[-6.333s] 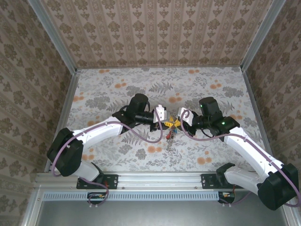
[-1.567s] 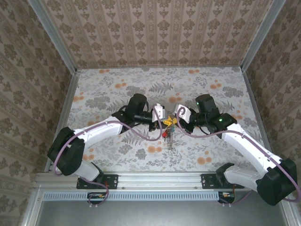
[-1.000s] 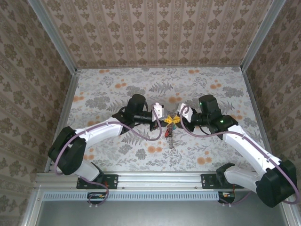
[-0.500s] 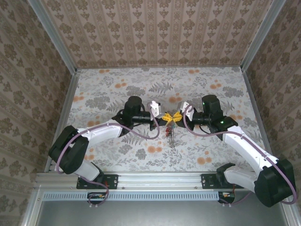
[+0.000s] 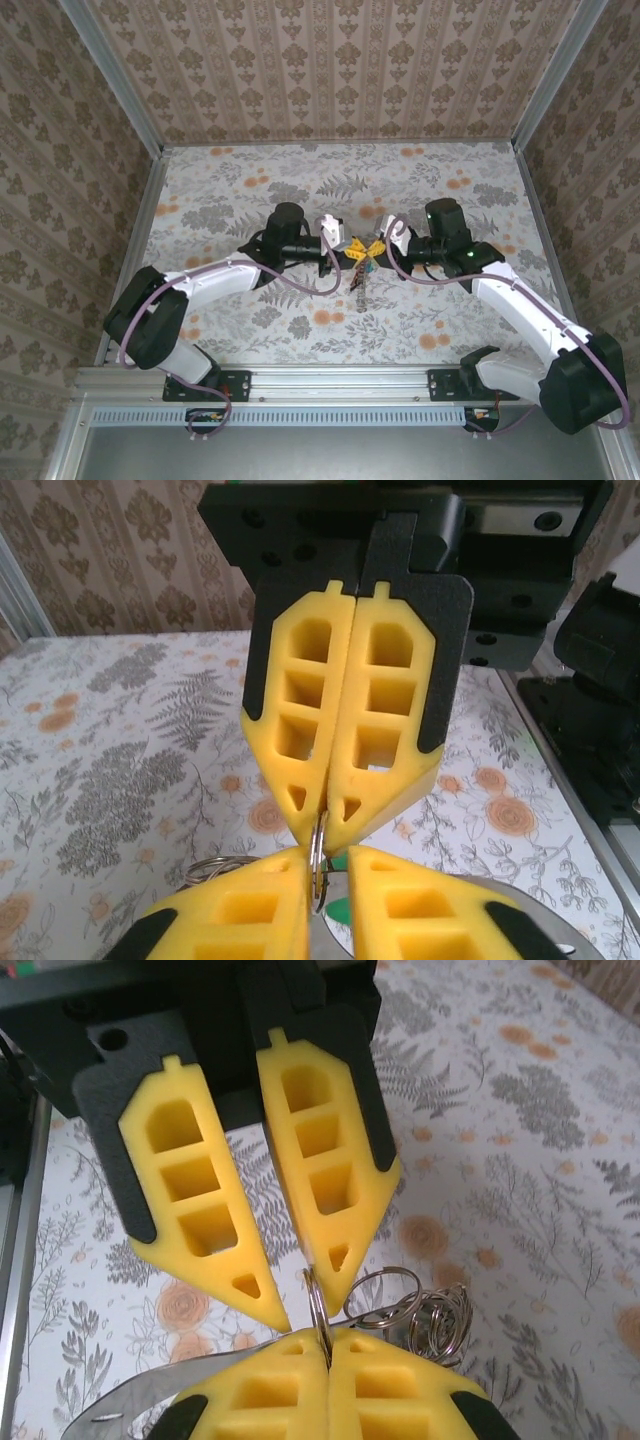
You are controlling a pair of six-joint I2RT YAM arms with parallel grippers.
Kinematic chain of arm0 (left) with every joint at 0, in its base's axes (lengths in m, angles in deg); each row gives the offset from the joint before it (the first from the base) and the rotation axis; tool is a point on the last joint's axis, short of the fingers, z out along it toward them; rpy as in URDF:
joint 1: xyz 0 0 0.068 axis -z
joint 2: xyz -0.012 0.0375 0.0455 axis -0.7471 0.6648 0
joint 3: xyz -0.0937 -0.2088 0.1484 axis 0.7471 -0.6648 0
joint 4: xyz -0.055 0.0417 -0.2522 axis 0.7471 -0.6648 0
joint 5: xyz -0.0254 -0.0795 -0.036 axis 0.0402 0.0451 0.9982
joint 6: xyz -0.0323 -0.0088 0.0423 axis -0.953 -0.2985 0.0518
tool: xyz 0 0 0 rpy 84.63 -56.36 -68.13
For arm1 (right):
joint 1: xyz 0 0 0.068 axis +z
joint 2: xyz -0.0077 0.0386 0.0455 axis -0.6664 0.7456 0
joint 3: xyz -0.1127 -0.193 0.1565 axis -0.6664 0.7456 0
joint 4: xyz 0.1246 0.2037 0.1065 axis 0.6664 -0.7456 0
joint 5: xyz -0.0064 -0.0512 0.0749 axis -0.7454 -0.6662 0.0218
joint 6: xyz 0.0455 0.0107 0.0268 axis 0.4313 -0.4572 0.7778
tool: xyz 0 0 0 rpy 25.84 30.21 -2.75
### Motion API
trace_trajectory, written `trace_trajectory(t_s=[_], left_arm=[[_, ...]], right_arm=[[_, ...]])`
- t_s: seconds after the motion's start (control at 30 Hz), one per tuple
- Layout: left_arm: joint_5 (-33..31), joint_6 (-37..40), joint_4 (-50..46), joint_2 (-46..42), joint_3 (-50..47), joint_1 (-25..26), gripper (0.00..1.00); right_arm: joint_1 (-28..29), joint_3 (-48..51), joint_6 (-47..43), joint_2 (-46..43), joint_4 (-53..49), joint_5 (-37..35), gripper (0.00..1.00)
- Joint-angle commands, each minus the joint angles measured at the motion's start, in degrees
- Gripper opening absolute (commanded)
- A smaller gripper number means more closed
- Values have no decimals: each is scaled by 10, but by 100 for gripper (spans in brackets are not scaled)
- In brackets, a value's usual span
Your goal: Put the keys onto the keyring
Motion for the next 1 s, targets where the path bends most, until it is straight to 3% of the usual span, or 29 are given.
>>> trace_trajectory(t_s=[0.0,0.3,0.47,0.6,0.77,0.97], left_arm=[[1,84,-121,-12,48,11,18],[-21,158,-244,2,97,20,11],[-20,167,-257,2,102,20,0],[-16,169,-258,2,101,21,0],[22,96,-132,-15,56,12,0],[71,6,20,-20,23,4,0]], right_arm=[[13,-44,-24,0,-61,-43,0],[44,-81,-37,-1,-98,-78,0],[57,-101,-40,2,-118,-87,0],[61,-98,-42,-9,-114,-92,0],[55,-50,-42,-27,-64,-87,13],[29,15,-6,-29,32,-30,20]])
